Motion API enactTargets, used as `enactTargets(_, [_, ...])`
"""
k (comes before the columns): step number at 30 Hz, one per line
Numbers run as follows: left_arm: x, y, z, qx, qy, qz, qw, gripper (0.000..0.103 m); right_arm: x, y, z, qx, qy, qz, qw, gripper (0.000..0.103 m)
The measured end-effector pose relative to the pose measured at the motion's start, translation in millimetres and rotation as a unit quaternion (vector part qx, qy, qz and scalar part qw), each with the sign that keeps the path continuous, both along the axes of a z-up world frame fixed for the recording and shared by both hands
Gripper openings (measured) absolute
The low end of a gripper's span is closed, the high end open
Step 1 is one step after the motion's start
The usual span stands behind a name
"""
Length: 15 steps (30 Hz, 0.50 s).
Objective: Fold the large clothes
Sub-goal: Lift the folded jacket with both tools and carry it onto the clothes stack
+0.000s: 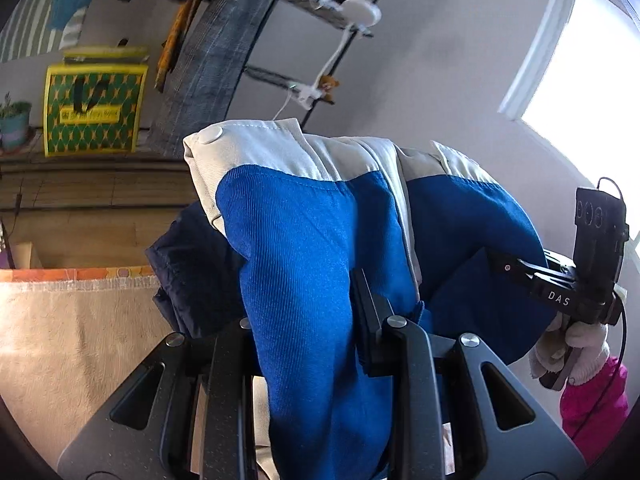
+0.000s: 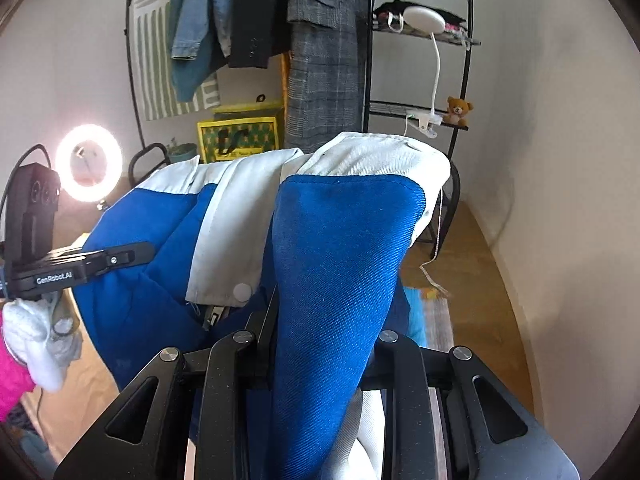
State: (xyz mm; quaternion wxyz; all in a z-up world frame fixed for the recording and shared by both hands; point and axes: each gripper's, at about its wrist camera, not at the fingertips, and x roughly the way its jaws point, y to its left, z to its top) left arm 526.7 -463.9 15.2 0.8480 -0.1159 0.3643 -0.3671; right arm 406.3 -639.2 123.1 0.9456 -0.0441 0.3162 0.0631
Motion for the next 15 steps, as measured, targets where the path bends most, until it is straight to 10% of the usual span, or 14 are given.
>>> enactTargets(7, [33.1, -5.7, -65.6, 0.035, 0.035, 0.02, 0.9986, 0.029, 53.0, -28.6, -66.0, 0.038, 0.022, -0.022, 0.999, 0.028])
enactTargets(12, [33.0, 4.4, -76.9, 0.06, 0.026, 0.046, 0.9968, 0.062, 62.4, -71.8, -93.6, 0.075, 0.051, -0.077, 0.993, 0.049])
enactTargets(15, [30.3, 12.3, -69.7, 0.07, 0.015, 0.055, 0.9959, 0.065, 55.6, -87.9, -91.0, 0.078, 0.043, -0.113, 0.99, 0.063])
